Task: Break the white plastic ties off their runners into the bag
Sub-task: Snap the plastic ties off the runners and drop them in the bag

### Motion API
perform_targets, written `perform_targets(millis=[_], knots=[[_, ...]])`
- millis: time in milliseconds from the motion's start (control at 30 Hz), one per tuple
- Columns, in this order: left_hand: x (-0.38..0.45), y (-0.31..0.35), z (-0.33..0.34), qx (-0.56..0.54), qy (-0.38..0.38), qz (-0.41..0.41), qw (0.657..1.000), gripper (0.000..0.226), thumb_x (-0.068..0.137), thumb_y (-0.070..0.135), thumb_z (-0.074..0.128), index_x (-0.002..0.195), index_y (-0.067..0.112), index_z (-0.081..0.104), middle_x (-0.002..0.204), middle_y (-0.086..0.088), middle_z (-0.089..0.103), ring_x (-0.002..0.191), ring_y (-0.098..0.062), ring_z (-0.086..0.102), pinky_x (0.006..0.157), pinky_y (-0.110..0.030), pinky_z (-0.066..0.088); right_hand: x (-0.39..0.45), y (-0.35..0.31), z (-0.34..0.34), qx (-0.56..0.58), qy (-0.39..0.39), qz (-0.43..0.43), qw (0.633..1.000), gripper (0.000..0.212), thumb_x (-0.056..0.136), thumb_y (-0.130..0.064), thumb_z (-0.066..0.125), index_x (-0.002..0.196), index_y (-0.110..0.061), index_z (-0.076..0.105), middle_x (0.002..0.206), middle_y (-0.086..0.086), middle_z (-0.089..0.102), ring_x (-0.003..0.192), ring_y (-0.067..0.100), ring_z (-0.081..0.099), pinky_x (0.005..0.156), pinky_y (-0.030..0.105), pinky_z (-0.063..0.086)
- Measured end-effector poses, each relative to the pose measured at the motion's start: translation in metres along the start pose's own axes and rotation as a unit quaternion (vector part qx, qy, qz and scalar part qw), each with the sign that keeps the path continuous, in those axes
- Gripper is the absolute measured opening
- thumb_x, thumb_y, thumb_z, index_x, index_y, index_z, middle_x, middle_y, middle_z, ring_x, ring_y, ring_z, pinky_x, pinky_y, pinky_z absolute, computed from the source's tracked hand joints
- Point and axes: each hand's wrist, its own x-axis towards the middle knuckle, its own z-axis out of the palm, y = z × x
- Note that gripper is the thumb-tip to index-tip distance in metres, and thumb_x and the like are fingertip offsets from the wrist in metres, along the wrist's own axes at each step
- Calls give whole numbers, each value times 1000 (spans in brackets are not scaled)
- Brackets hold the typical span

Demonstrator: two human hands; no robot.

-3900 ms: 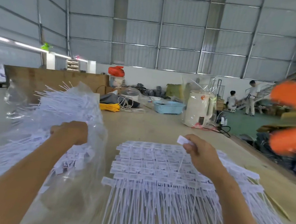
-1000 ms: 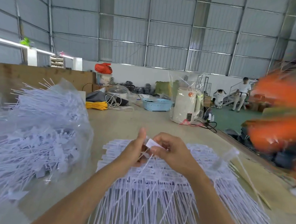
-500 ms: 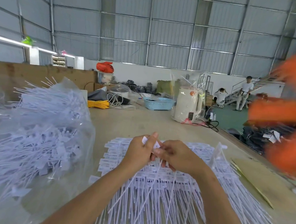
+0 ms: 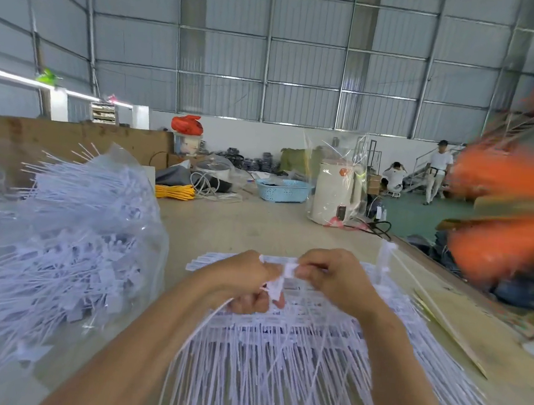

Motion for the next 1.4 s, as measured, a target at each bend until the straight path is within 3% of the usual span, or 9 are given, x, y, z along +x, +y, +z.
perform_targets(millis=[100,300,500,700,833,967,1200,1300,1400], knots=[[-22,-5,-24,-71,-54,52,995,48,100,38,40,67,11,63,37,0,37,29,-9,24,34,-11,17,-9,22,-28,-2,106,40,994,22,85,-17,67,63,-14,66,46,-8,52,43,3,43,54,23,40],[-56,-6,-77,-91,186,183,961,42,95,43,48,72,16,70,45,-3,52,35,-11,35,38,-13,24,-6,15,-24,-20,179,41,983,35,84,-32,66,51,-24,57,45,-5,52,42,8,47,45,14,35],[-64,-66,-164,237,286,-45,927,27,93,39,55,103,15,61,60,0,65,43,-6,48,44,-16,39,-10,2,-27,-4,147,61,987,29,76,-55,53,55,-37,59,41,-7,48,37,8,44,43,24,37],[-40,-129,-187,395,254,-118,875,50,95,39,52,142,23,43,145,-10,40,131,-24,40,104,-27,30,-14,4,-23,-48,129,61,989,32,81,-45,56,53,-30,55,38,-4,44,36,9,43,52,28,43],[-34,-143,-191,499,350,-156,777,66,89,60,47,144,25,31,137,-12,37,125,-32,40,100,-43,37,-14,5,-22,-31,130,76,988,31,82,-44,58,52,-36,57,39,-5,46,38,8,45,47,27,40],[-34,-134,-185,438,430,-172,770,76,81,68,52,136,18,38,132,-10,45,122,-31,45,97,-43,39,-12,4,-21,-12,128,70,989,33,83,-37,62,52,-29,58,43,-2,51,39,10,45,46,23,37],[-36,-38,-116,560,450,-151,679,35,92,47,50,113,20,56,113,-4,58,110,-27,53,91,-38,39,-11,4,-24,60,92,35,993,22,92,-1,53,72,5,62,55,-1,54,48,-1,51,52,6,39],[-22,-9,-52,411,432,176,783,25,91,36,56,105,16,60,103,-2,62,99,-22,57,84,-34,42,-9,6,-21,64,64,29,995,23,94,-2,50,74,-2,62,58,-2,56,52,-2,53,57,10,41],[1,-9,9,259,236,272,896,26,93,34,55,113,18,58,113,4,61,105,-13,55,84,-21,40,-9,16,-19,58,52,39,996,34,94,-4,50,62,-11,56,54,-7,54,51,6,48,57,18,40]])
